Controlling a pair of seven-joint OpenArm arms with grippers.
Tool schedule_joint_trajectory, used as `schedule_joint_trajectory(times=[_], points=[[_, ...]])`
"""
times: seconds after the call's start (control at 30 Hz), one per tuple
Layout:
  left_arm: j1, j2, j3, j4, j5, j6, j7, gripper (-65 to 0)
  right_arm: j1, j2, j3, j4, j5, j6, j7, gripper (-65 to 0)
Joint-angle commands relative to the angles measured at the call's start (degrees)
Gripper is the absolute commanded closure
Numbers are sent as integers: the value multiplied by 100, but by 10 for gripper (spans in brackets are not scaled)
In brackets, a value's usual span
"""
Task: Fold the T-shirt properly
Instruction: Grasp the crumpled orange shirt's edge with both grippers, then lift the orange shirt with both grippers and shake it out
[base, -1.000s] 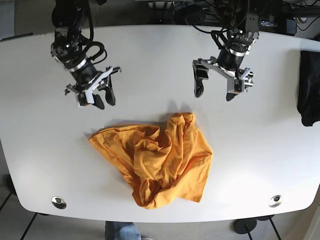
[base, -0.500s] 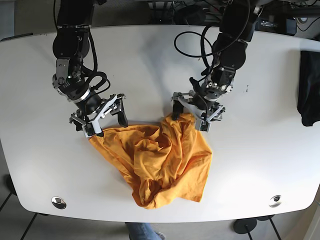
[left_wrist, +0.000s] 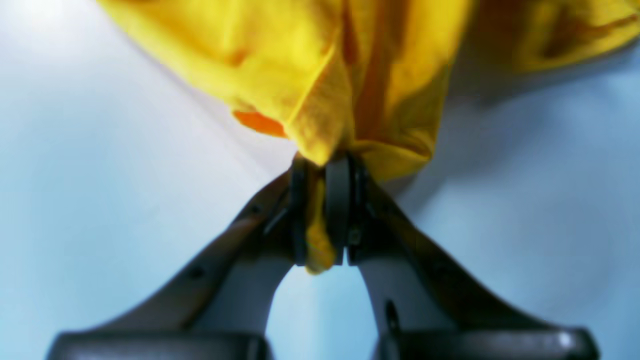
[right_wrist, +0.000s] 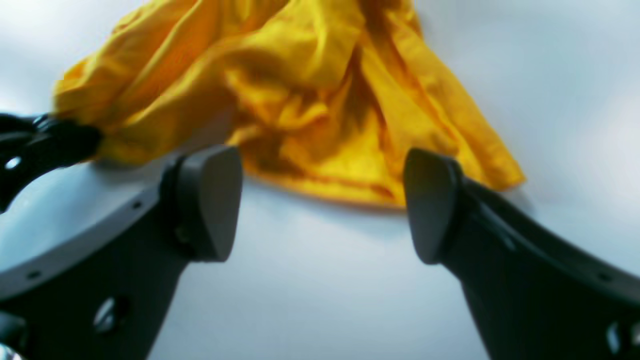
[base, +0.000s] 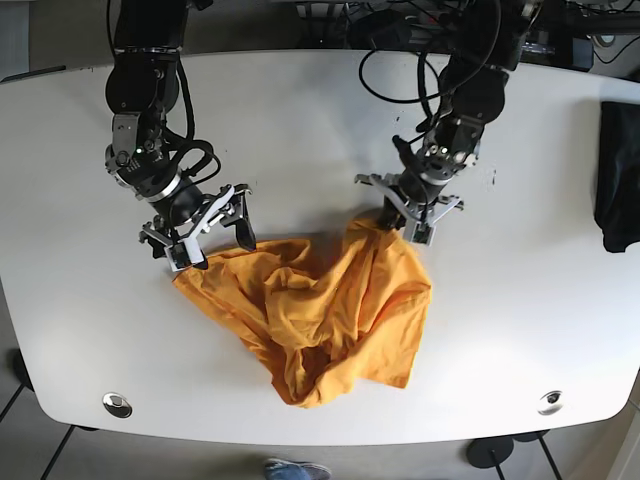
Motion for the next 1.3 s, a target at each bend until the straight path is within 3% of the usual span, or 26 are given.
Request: schedule_joint_trajectory(times=[0.03, 0.17, 0.3, 0.43, 0.57, 0.73, 0.87, 1.2, 1.27, 1.3], points=[[272, -200, -282, 719, -5, -45, -198, 0, 150, 23, -19, 19, 97, 29, 182, -474], [1134, -516, -889, 1686, -5, -151, -198, 0, 370, -276, -28, -245, 62, 29, 182, -474], [1960, -490, -1821, 2363, -5, -801, -198, 0, 783, -426, -415, -799, 53, 29, 191, -474], [2576, -182, -2717, 2609, -5, -1399, -198, 0, 1592, -470, -881, -1642, 97, 29, 200, -477], [2840, 81, -3350, 2635, -5, -1812, -198, 0, 2506, -716, -1400, -2759, 53, 29, 208, -480], [3015, 486, -4142, 2635, 4, -2322, -198, 0, 3596, -971, -1576, -4385, 53, 29, 551, -480], [3033, 635, -4484, 2635, 13, -2445, -198, 0, 3957, -988, -2077, -5361, 88, 29, 929, -479], [3033, 635, -4537, 2635, 13, -2445, -198, 0, 3007, -1155, -2305, -4904, 97, 29, 964, -468], [3033, 618, -4537, 2644, 13, -2445, -198, 0, 2946, -1155, -2305, -4878, 97, 29, 1017, -374], [3007, 600, -4537, 2661, 4, -2445, -198, 0, 2946, -1120, -2296, -4878, 97, 21, 1123, -236]])
